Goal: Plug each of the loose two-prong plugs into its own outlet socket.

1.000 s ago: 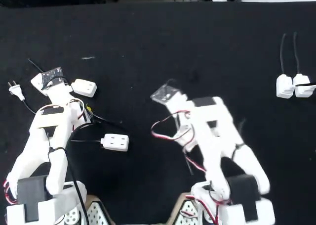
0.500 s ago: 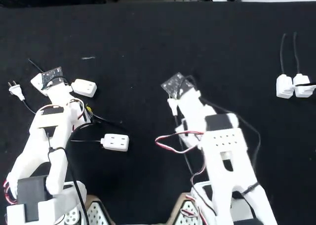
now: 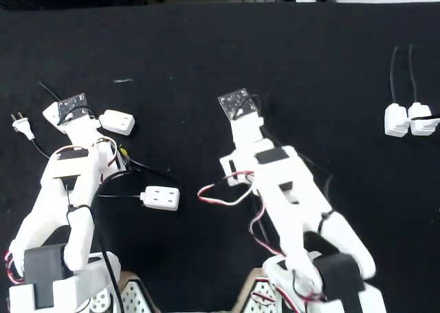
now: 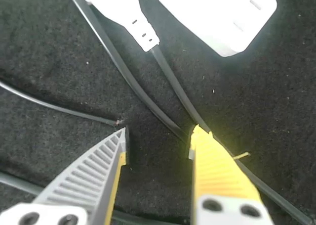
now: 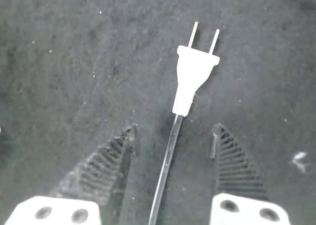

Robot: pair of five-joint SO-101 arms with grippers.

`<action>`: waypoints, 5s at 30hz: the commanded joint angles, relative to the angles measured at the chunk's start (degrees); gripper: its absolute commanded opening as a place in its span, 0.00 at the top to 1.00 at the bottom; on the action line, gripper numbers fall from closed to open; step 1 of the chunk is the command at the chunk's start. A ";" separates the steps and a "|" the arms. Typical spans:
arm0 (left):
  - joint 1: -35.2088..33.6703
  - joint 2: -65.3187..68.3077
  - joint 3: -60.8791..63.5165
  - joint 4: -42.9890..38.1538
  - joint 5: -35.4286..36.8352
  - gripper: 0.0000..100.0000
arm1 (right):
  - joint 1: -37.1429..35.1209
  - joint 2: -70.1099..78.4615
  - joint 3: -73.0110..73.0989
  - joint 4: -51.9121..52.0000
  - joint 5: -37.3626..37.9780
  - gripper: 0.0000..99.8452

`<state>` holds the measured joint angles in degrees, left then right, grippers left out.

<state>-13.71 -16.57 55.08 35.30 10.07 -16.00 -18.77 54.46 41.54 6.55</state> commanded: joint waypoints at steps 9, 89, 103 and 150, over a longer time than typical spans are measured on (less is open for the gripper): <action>-0.13 -1.85 -0.31 -0.44 0.44 0.79 | 3.08 12.18 -9.01 -7.03 -0.18 0.77; -0.57 -1.76 -0.31 -0.44 0.35 0.79 | 6.86 11.12 -17.01 24.53 48.26 0.99; -0.57 -1.85 -0.31 -0.18 0.35 0.79 | 5.01 11.12 -10.77 21.80 52.04 0.99; -0.48 -1.76 -0.31 -0.26 0.35 0.79 | -5.01 -10.77 1.54 8.53 32.09 0.76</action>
<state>-13.71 -16.57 55.08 35.30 10.07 -20.48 -33.10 57.27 54.73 37.41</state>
